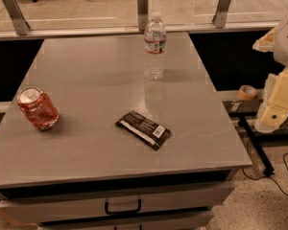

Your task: Move water bottle near coke can

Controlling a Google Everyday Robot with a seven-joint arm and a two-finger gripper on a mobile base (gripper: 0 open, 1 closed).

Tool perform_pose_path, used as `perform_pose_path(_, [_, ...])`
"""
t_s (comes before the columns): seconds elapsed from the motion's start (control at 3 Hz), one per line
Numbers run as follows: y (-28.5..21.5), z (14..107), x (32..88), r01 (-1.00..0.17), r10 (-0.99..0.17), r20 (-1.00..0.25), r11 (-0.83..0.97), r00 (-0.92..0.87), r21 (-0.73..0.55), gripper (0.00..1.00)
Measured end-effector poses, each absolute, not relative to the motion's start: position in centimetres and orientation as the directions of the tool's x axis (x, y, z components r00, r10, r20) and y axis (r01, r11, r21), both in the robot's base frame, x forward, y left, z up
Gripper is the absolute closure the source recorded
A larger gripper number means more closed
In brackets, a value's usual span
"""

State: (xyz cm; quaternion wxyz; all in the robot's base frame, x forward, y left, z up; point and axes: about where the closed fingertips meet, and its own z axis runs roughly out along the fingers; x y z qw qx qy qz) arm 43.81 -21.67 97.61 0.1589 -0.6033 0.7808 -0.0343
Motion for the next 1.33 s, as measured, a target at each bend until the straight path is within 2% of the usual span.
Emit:
perform_pose_path(0.67, [-21.2,98.0,44.3,-0.933,-0.953,-0.239,0.248,-0.186,-0.261,0.00])
perform_pose_path(1.0, [-19.3,98.7,48.2,-0.913,-0.897,-0.405,0.303,-0.178,-0.271,0.00])
perform_pose_path(1.33, [-16.6,98.4,53.6,-0.888,-0.746,-0.641,0.403,-0.180,-0.221,0.00])
